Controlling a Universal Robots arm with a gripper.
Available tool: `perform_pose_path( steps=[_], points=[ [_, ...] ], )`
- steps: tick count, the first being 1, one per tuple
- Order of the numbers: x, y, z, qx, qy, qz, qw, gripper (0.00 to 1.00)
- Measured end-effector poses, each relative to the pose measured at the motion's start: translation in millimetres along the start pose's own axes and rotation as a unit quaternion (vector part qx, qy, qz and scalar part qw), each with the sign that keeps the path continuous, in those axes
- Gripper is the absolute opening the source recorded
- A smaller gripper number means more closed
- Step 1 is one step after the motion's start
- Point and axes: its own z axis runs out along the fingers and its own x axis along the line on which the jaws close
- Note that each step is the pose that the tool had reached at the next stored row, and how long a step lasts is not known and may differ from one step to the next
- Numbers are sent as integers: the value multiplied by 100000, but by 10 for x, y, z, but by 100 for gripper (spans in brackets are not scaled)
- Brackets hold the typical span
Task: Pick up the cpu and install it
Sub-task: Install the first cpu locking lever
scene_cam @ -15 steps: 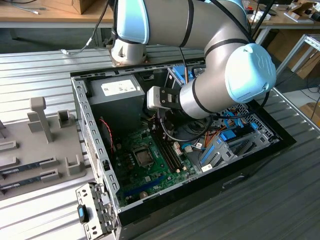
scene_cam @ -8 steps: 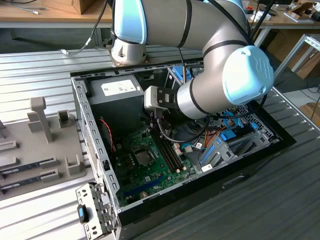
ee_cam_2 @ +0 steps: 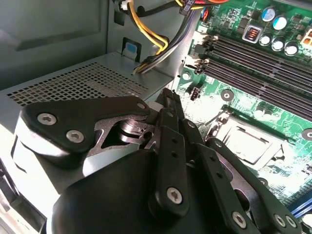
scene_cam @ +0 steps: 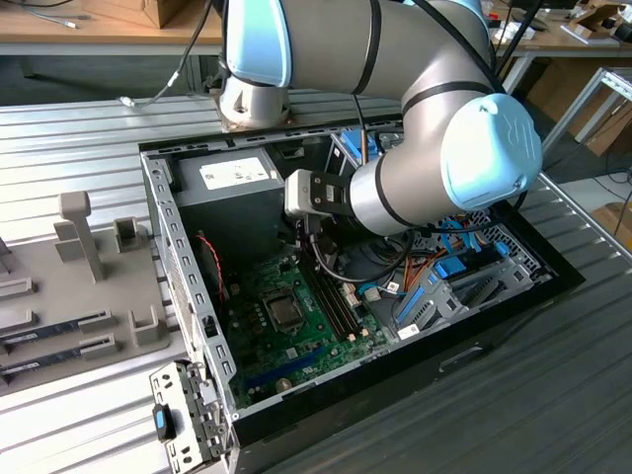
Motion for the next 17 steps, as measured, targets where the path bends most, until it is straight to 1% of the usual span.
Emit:
perform_pose_path(
  steps=[2,4,5,6,7,8,9,10,11,12,13,14,15,17],
  points=[
    [1,3,1,-117,51,-234,100000,11],
    [4,14,3,-325,193,-649,99997,11],
    [5,18,3,-546,351,-1102,99992,11],
    [5,19,3,-871,630,-1780,99978,11],
    [5,20,2,-1090,937,-2273,99964,11],
    [6,21,3,-1410,1629,-3086,99929,11],
    [6,22,3,-1651,2650,-3859,99877,11],
    [6,22,4,-1708,3400,-4217,99839,11],
    [6,21,4,-1671,4437,-4458,99788,11],
    [6,21,3,-1486,5637,-4481,99729,11],
    [6,22,3,-1354,6484,-4463,99681,11],
    [6,22,3,-1203,7413,-4452,99618,11],
    [6,22,3,-1073,8188,-4443,99559,11],
    [6,23,1,-860,9562,-4434,99439,11]
  ],
)
